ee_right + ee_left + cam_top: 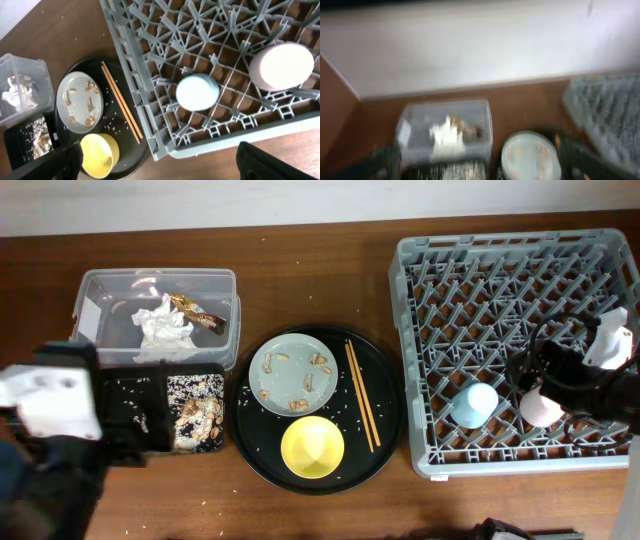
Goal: Sort waste into correct bins and load items into the dishwasher rack
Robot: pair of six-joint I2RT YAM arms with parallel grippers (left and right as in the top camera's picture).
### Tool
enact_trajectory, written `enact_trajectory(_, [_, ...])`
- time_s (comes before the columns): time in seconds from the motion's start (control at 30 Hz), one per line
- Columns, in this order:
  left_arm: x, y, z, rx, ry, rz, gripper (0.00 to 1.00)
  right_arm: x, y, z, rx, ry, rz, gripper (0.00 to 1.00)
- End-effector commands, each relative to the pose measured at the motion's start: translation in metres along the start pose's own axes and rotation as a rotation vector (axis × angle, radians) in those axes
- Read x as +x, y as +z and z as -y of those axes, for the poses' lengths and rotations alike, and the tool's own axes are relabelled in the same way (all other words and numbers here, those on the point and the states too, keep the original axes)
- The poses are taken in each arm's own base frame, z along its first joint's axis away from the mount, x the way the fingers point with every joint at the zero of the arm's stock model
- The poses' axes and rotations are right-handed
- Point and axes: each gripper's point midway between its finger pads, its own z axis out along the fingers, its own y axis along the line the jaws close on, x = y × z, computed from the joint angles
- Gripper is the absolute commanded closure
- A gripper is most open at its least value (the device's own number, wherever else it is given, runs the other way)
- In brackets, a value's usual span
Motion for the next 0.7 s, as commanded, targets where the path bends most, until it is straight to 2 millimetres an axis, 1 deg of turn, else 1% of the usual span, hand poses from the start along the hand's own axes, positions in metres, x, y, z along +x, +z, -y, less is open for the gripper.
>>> enact_trajectory(0.0, [0.046,0.048,0.023,0.098,0.052,0.131,0.01,-0.001,-0.002,0.001,0.008,-0.01,0.007,0.01])
enact_trajectory(0.07, [0.077,0.065,0.03,0.127,0.051,0.184,0.01,-0.001,-0.002,0.001,0.008,-0.01,0.007,0.01])
enact_trajectory(0.13, [0.114,0.082,0.035,0.14,0.05,0.236,0.01,-0.001,-0.002,0.001,0.008,-0.01,0.007,0.01])
enact_trajectory(0.2, [0.144,0.091,0.042,0.174,0.052,0.284,0.01,-0.001,-0.002,0.001,0.008,-0.01,0.007,0.01])
enact_trajectory(0.27, [0.168,0.098,0.047,0.194,0.054,0.3,0.01,-0.001,-0.002,0.001,0.008,-0.01,0.007,0.01])
enact_trajectory(0.37, [0.197,0.112,0.048,0.194,0.046,0.301,0.01,-0.001,-0.002,0.001,0.008,-0.01,0.007,0.01])
enact_trajectory(0.47, [0.219,0.125,0.05,0.193,0.046,0.329,0.01,-0.001,-0.002,0.001,0.008,-0.01,0.008,0.01])
enact_trajectory(0.53, [0.233,0.138,0.051,0.193,0.046,0.338,0.01,-0.001,-0.002,0.001,0.008,-0.01,0.007,0.02])
enact_trajectory(0.6, [0.252,0.155,0.053,0.193,0.046,0.329,0.0,-0.001,-0.002,0.001,0.008,-0.01,0.007,0.02])
enact_trajectory(0.63, [0.257,0.159,0.054,0.194,0.046,0.332,0.01,-0.001,-0.002,0.001,0.008,-0.01,0.008,0.01])
enact_trajectory(0.67, [0.256,0.16,0.054,0.195,0.046,0.35,0.01,-0.001,-0.002,0.001,0.008,-0.01,0.007,0.01])
